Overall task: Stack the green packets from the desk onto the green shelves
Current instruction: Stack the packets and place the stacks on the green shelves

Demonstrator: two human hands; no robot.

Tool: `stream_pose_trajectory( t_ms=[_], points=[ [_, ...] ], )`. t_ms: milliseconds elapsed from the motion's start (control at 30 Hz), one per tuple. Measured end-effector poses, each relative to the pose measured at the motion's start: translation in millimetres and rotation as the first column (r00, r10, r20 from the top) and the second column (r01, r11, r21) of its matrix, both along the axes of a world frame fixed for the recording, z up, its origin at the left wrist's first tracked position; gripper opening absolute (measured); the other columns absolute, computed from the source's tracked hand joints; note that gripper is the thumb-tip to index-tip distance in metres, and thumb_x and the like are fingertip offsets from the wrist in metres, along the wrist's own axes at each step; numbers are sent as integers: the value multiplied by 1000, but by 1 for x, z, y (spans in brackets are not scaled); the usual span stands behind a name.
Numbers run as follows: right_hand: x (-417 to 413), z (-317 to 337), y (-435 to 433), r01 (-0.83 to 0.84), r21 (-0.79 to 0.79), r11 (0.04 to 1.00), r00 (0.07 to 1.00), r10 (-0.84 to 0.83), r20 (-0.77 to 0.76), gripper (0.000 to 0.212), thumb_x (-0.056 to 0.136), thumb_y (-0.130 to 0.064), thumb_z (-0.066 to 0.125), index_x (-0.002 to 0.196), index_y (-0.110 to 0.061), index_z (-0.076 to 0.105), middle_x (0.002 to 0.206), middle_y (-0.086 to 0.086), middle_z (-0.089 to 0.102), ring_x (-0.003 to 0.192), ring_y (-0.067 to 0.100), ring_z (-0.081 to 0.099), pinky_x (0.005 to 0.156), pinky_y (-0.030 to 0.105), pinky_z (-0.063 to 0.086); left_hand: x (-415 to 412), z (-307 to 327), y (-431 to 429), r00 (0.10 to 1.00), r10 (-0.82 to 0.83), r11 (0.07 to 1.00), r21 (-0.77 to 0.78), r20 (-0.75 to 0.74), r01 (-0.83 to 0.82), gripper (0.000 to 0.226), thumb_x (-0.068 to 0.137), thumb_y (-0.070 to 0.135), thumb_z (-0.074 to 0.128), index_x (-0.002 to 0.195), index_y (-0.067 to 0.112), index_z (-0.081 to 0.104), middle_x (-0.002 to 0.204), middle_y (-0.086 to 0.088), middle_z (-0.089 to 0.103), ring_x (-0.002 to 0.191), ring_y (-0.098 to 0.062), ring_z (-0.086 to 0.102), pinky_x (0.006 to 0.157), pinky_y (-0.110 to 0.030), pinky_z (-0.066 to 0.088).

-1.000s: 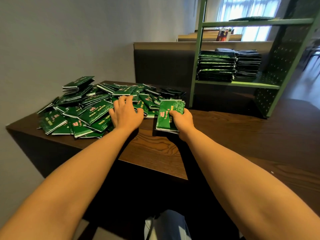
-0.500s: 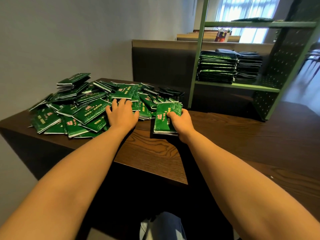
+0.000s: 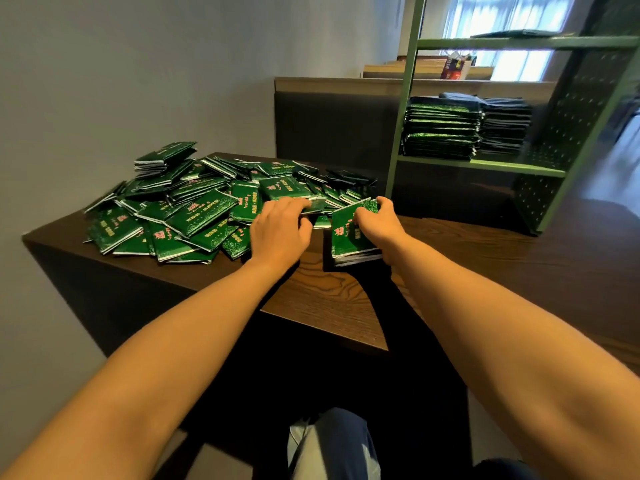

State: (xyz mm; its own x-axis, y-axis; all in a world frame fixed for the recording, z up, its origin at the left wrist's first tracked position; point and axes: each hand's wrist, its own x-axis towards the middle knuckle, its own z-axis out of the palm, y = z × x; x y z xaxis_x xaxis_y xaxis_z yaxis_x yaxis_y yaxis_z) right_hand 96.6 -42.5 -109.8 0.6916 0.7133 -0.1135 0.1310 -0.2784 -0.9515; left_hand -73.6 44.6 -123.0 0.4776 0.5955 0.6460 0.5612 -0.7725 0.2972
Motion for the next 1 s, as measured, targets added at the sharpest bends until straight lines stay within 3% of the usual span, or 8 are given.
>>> stream_pose_trajectory(
  t_ms=[167, 400, 533, 600, 667, 733, 867, 1000],
  points=[
    [21, 1, -20, 114, -51, 992, 994, -113, 11, 72, 98, -30, 58, 159, -19, 21, 138, 14, 56, 118, 33, 63, 106, 48, 52, 18, -12, -24, 992, -123, 987, -104, -29, 119, 29, 92, 19, 56, 121, 20, 61, 119, -1, 62, 109, -26, 58, 83, -41, 50],
    [37, -8, -34, 152, 9, 988, 982, -150, -118, 59, 102, -28, 53, 155, -16, 32, 133, 11, 57, 116, 30, 63, 101, 42, 53, 44, -8, -50, 928, -285, 938, -129, 241, 322, 29, 89, 7, 62, 116, 11, 71, 113, -4, 70, 107, -21, 63, 93, -30, 45],
    [33, -1, -34, 82, 38, 996, 951, -67, -303, 63, 107, -57, 31, 156, -18, 43, 152, 12, 51, 134, 32, 53, 104, 42, 44, 51, -9, -66, 879, -422, 881, -129, 223, 456, 30, 88, 5, 62, 116, 9, 73, 115, -5, 69, 111, -18, 61, 95, -17, 40],
    [34, 1, -35, 19, 74, 997, 898, 15, -440, 66, 103, -66, 33, 140, -19, 61, 137, 13, 65, 119, 30, 64, 100, 43, 50, 52, -12, -71, 873, -436, 865, -165, 219, 474, 30, 89, 9, 61, 117, 11, 73, 119, -4, 67, 113, -15, 59, 96, -19, 41],
    [33, 1, -35, -4, 86, 996, 894, 42, -447, 45, 105, -48, 44, 120, -14, 69, 109, 12, 74, 94, 27, 71, 85, 39, 55, 52, -13, -74, 870, -440, 851, -207, 224, 483, 35, 86, 16, 59, 119, 11, 72, 122, -2, 66, 115, -14, 58, 99, -23, 43],
    [30, 1, -32, 22, 102, 995, 908, 23, -419, 29, 102, -26, 53, 124, -11, 63, 104, 13, 73, 86, 26, 72, 76, 38, 58, 50, -11, -74, 863, -433, 842, -225, 262, 491, 42, 84, 20, 54, 123, 10, 67, 121, -2, 65, 113, -14, 59, 99, -26, 45],
    [24, -7, -18, 165, 172, 971, 928, -94, -360, 42, 101, -15, 53, 141, -13, 42, 123, 14, 63, 105, 29, 69, 94, 47, 58, 47, -6, -58, 876, -275, 876, -272, 395, 398, 40, 87, 23, 44, 122, 11, 59, 116, 3, 59, 109, -12, 54, 93, -25, 42],
    [22, -22, -16, 171, 169, 971, 971, -137, -198, 63, 105, -24, 49, 160, -18, 19, 132, 8, 54, 115, 27, 61, 108, 49, 50, 39, -11, -16, 980, 27, 985, -172, 195, 7, 45, 88, 31, 54, 133, 23, 53, 130, -4, 51, 121, -21, 45, 98, -39, 37]
  ],
)
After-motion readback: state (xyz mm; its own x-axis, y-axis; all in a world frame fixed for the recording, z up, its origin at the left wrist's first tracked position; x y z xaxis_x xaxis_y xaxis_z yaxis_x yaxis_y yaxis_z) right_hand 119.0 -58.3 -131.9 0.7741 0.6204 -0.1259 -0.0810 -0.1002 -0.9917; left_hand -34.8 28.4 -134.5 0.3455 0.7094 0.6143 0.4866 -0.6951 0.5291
